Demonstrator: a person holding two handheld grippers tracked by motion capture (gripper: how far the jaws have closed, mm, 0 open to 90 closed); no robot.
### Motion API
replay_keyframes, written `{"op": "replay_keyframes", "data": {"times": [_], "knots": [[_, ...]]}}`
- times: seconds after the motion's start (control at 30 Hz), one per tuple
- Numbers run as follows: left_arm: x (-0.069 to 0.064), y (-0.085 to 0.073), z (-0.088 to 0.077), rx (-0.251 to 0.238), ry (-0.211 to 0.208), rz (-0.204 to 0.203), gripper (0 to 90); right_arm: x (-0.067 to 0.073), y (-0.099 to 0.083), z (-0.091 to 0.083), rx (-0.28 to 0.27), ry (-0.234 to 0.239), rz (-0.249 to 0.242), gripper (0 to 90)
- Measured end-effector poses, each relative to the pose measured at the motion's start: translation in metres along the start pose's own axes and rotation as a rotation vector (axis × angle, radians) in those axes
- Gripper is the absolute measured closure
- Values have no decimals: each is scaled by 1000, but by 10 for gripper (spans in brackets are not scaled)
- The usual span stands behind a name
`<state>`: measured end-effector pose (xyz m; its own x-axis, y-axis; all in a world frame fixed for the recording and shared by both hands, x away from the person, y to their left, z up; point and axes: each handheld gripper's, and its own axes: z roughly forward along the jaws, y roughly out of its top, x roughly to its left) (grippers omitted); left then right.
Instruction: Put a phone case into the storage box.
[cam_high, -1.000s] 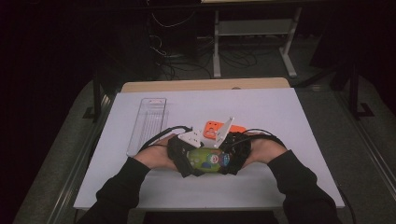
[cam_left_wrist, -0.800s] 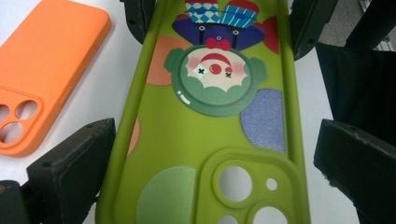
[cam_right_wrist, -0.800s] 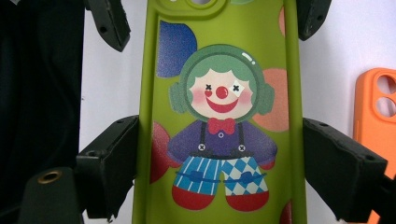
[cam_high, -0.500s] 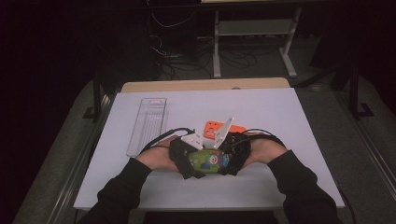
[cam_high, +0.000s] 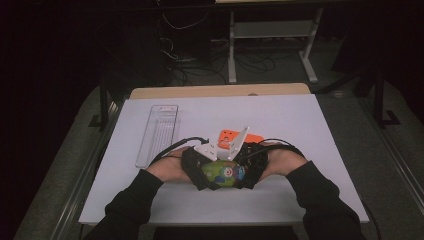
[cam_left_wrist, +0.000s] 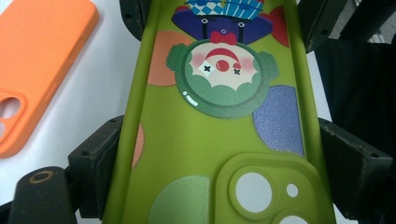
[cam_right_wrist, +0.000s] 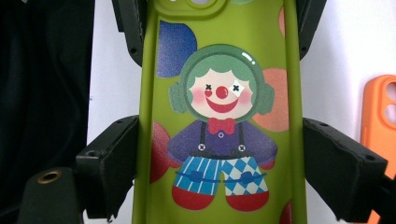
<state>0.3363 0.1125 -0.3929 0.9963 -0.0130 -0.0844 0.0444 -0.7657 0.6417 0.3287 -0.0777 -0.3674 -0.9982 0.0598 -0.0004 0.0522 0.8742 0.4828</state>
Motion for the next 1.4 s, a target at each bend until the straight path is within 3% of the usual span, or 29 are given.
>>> {"op": "replay_keyframes", "data": {"times": [0.27,0.47,0.7,0.87,0.93,0.97,1.0,1.13,1.2,1.3,1.37,1.4], "knots": [[-2,1,-1,7,2,5,152,2,1,1,10,-4,-11,145],[-3,2,-4,10,14,4,156,-1,-2,0,-7,18,28,127],[-1,-1,-8,13,44,-33,156,-7,-10,-10,-65,-10,74,90],[1,-2,-12,1,77,-70,156,-10,-20,-22,-127,-31,173,88],[3,-3,-14,-19,101,-94,155,-14,-25,-26,-164,-74,171,88],[5,-4,-16,-17,114,-95,155,-14,-28,-28,-173,-83,188,90],[5,-5,-16,-31,129,-123,155,-15,-31,-30,-184,-94,202,92],[9,-7,-22,-76,170,-174,155,-18,-45,-37,-226,-151,264,110],[9,-7,-23,-73,189,-193,155,-16,-51,-40,-261,-163,340,115],[9,-8,-22,-58,223,-223,155,-14,-58,-42,-316,-169,414,114],[10,-8,-21,-41,247,-234,155,-14,-63,-43,-340,-195,440,112],[10,-8,-20,-47,258,-261,155,-14,-66,-43,-353,-207,457,105]]}}
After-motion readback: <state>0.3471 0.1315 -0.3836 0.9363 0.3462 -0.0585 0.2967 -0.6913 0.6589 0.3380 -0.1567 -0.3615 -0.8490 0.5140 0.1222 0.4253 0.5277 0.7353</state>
